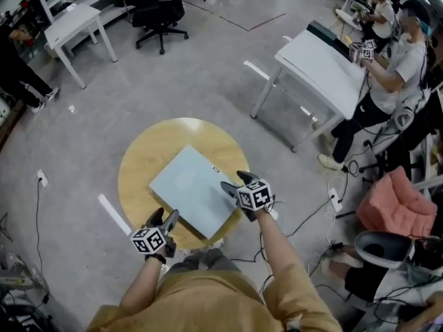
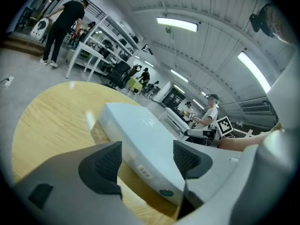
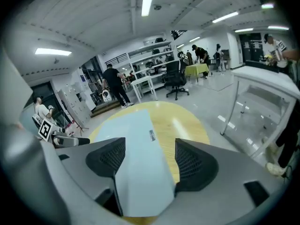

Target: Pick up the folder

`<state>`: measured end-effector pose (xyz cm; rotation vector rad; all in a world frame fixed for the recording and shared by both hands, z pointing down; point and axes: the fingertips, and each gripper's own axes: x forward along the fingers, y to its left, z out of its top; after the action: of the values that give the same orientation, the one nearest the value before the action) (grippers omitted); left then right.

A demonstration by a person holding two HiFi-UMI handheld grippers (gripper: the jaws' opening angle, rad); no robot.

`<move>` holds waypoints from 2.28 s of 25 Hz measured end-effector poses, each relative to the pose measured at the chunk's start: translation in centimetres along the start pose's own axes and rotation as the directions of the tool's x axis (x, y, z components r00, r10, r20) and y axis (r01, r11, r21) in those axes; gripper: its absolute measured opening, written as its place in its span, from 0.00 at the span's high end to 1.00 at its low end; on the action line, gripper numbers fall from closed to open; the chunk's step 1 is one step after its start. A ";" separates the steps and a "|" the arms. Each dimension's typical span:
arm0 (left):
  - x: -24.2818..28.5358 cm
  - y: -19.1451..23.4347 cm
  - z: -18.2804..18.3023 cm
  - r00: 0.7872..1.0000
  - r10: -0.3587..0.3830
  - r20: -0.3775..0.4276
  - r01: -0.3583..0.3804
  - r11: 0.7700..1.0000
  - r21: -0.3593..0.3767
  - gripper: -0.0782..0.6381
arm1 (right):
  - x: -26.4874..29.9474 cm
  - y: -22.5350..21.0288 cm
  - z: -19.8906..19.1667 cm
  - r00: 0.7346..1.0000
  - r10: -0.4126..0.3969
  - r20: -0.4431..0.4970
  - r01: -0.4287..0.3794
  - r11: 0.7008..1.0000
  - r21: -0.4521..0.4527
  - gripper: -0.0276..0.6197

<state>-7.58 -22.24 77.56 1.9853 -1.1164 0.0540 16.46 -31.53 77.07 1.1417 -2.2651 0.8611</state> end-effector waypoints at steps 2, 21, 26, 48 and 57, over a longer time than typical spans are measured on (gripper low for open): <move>1.3 0.6 -0.4 1.000 0.025 -0.019 -0.026 1.000 -0.016 0.40 | 1.2 -1.0 0.5 0.999 0.022 -0.037 -0.021 1.000 0.019 0.49; 5.6 2.8 -2.9 0.991 0.044 -0.126 -0.061 0.989 -0.134 0.34 | 7.8 0.4 -0.3 0.948 0.180 -0.263 -0.169 0.984 0.063 0.48; 5.9 3.7 -1.5 0.993 0.114 -0.027 -0.118 0.967 -0.228 0.34 | 8.3 1.7 -0.4 0.950 0.179 -0.256 -0.177 0.984 0.029 0.51; 3.7 1.8 5.5 0.992 0.103 0.074 -0.100 0.994 -0.048 0.34 | 5.8 4.5 2.0 0.992 0.119 -0.044 -0.118 0.993 0.028 0.55; -0.5 -3.0 15.0 0.969 0.027 0.245 -0.065 0.987 0.150 0.34 | 0.8 9.0 10.7 0.981 0.090 0.172 -0.077 0.994 -0.080 0.56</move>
<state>-10.79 -31.32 65.67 2.1484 -1.3505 -0.0819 7.33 -35.36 67.16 1.1367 -2.4815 0.7272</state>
